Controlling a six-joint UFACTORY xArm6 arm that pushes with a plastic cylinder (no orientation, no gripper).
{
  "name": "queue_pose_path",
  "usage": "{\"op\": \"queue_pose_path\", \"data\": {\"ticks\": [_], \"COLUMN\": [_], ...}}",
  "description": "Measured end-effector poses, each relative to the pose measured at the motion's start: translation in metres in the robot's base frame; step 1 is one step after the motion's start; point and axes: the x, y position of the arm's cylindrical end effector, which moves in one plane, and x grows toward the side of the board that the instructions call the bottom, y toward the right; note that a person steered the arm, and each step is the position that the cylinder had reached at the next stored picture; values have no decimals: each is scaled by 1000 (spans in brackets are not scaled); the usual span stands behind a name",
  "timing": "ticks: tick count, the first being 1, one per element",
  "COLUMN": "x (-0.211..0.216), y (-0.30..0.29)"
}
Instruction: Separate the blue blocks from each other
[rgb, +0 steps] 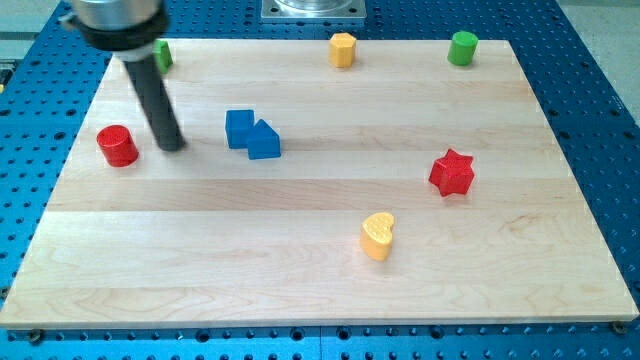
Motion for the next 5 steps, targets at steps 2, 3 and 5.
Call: {"op": "queue_pose_path", "data": {"ticks": [2,3,5], "x": [1,-14,-19], "y": [128,124,244]}}
